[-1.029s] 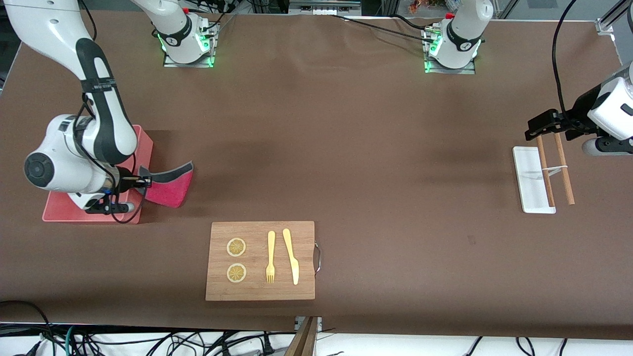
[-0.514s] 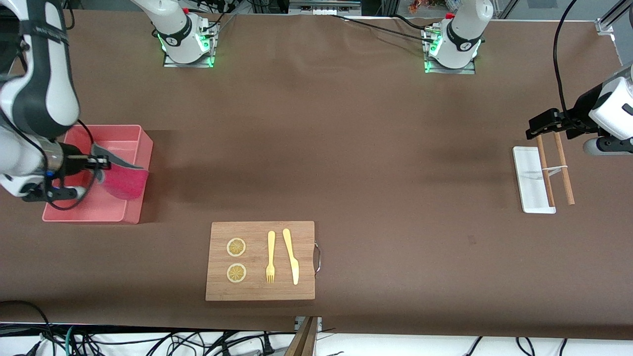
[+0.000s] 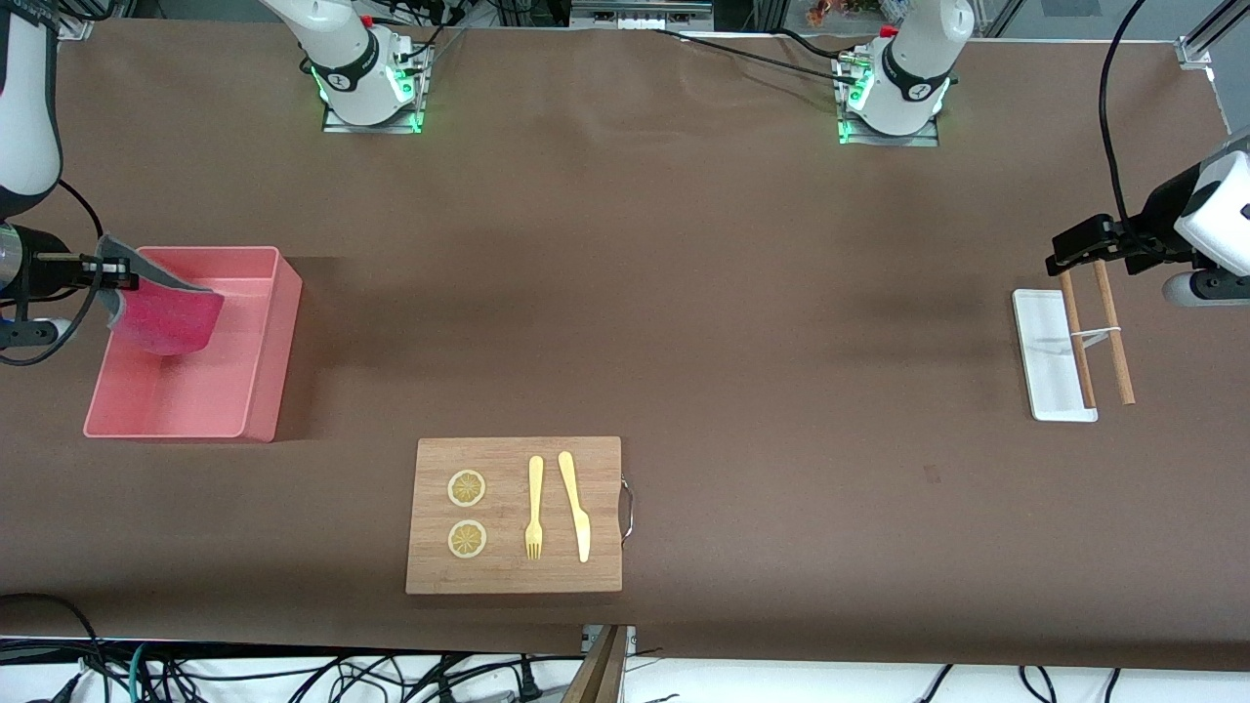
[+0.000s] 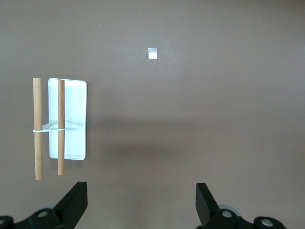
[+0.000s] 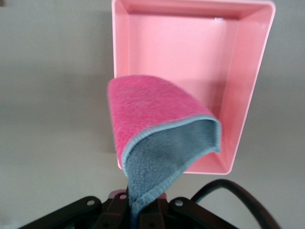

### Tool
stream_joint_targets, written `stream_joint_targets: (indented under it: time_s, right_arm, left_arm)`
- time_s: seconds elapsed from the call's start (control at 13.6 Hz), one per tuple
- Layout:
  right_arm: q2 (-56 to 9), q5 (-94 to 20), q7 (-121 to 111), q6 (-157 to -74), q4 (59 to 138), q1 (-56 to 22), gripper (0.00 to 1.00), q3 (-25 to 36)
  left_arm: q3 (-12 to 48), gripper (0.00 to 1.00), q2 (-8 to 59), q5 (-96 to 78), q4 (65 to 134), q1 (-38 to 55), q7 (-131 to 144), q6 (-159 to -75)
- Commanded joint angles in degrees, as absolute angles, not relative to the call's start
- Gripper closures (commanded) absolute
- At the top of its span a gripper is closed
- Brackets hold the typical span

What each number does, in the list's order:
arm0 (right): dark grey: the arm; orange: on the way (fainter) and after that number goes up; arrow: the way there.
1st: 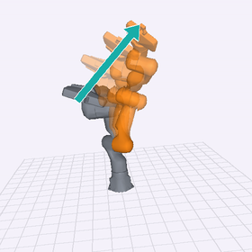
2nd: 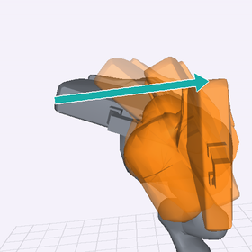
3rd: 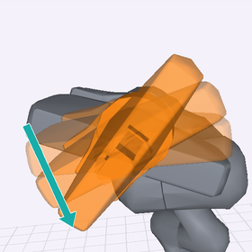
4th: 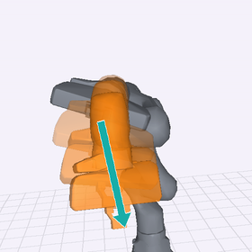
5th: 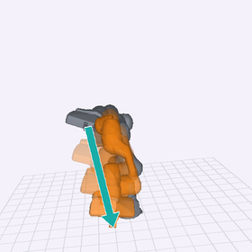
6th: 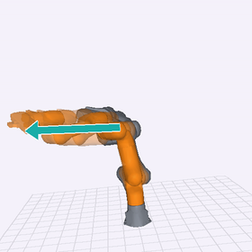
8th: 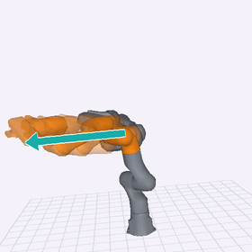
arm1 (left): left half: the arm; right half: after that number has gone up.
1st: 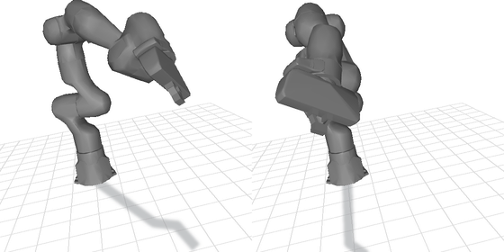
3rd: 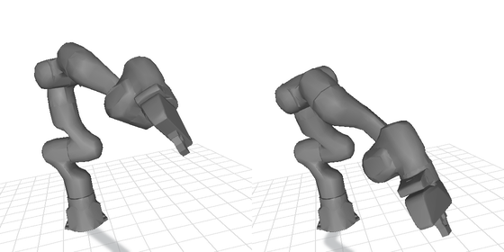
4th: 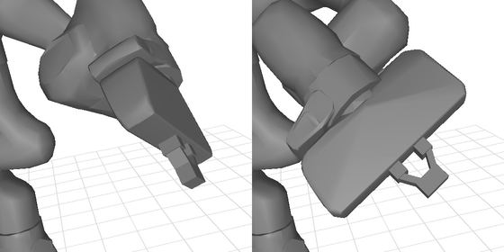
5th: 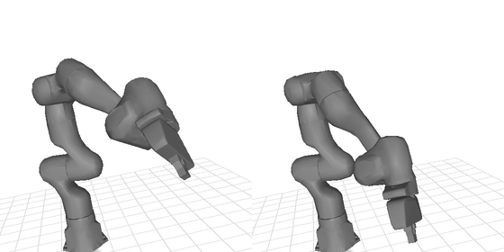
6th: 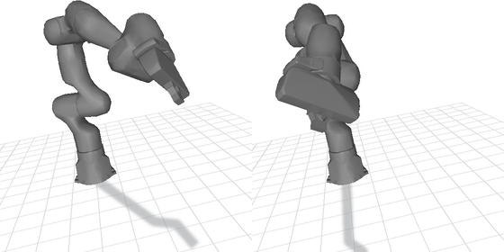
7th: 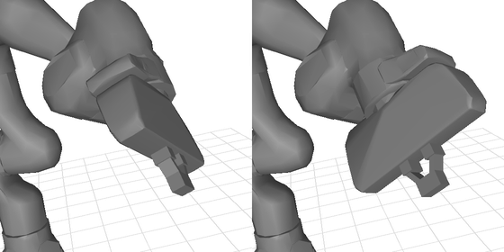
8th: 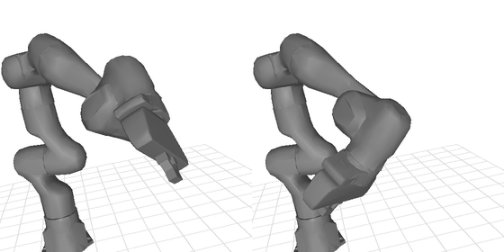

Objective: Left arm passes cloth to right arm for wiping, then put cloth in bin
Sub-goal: 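Move the cloth over the pink bin and open the right gripper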

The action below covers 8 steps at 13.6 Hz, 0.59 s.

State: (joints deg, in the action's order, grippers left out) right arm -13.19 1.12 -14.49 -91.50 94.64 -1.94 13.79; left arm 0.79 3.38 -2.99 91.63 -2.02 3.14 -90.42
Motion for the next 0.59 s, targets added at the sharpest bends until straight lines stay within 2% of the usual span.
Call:
stream_joint_targets:
  time_s: [0.0,0.51]
  right_arm:
    - [-12.04,2.11,-14.68,-92.37,96.24,-1.93,0.00,13.27]
    - [-6.34,1.32,-14.50,-92.29,93.96,-2.02,0.00,10.90]
  left_arm:
    - [0.88,0.00,3.78,-2.90,90.09,-2.29,2.72,-88.86]
    - [0.97,0.00,3.87,-2.81,90.09,-2.20,2.72,-87.80]
